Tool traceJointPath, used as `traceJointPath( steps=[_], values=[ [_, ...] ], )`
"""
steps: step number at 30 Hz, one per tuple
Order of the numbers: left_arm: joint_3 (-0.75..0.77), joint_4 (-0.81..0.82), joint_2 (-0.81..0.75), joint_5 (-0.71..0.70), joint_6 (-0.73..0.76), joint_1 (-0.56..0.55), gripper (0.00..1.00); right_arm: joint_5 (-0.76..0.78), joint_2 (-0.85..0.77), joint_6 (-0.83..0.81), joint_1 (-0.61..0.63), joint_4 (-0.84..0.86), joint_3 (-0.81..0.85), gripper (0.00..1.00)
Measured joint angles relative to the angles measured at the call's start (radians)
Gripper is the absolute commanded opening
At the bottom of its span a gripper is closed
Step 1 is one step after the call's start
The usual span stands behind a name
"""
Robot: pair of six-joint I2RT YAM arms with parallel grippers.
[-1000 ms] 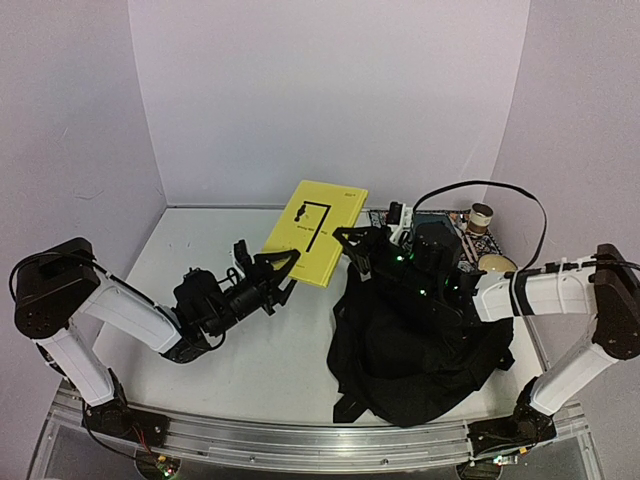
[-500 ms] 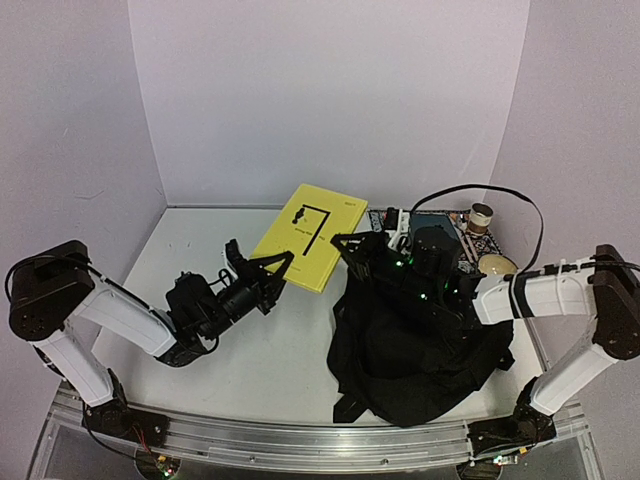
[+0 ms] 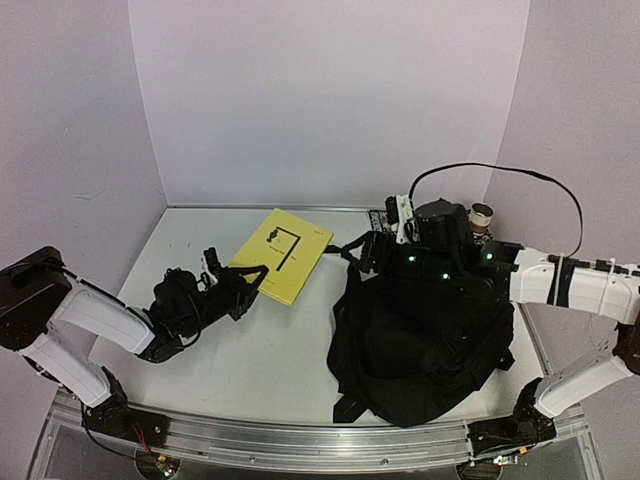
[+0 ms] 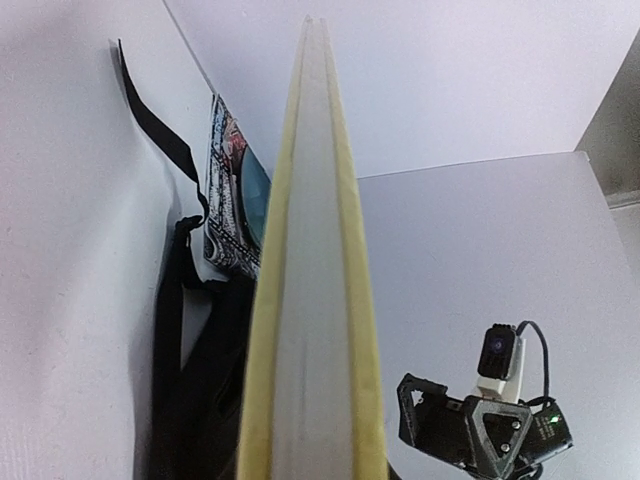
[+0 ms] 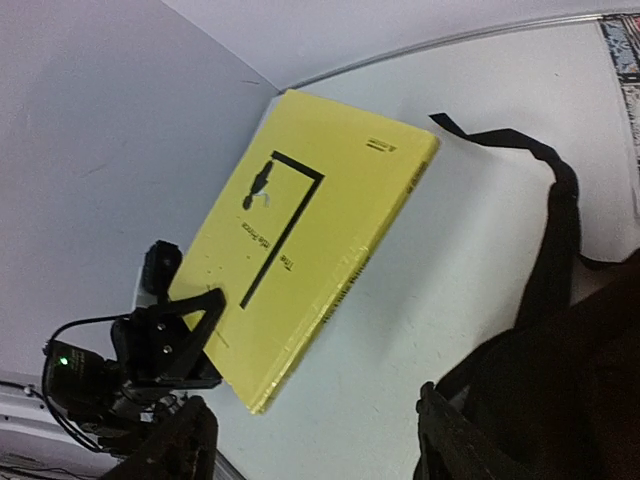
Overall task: Pack the student bag
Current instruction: Move the student bag to the center of the board.
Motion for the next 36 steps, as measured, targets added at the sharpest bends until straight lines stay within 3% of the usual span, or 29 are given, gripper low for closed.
traceJointPath(
  steps=[6,15,22,36],
  values=[
    [-0.011,-0.213,-0.135,0.055,0.062,0.055,0.00,0.044,0.017,-0.175,0.002,-0.408,0.159,0.73],
    [0.008,-0.522,-0.212,0.129,0.152,0.129,0.00,0.173,0.204,-0.301,0.137,-0.792,0.264,0.70],
    [0.008,-0.653,-0.249,0.154,0.195,0.159,0.00,0.248,0.306,-0.312,0.221,-0.921,0.312,0.68],
    [0.008,-0.741,-0.341,0.167,0.249,0.166,0.00,0.332,0.505,-0.263,0.294,-0.987,0.423,0.66]
  ],
)
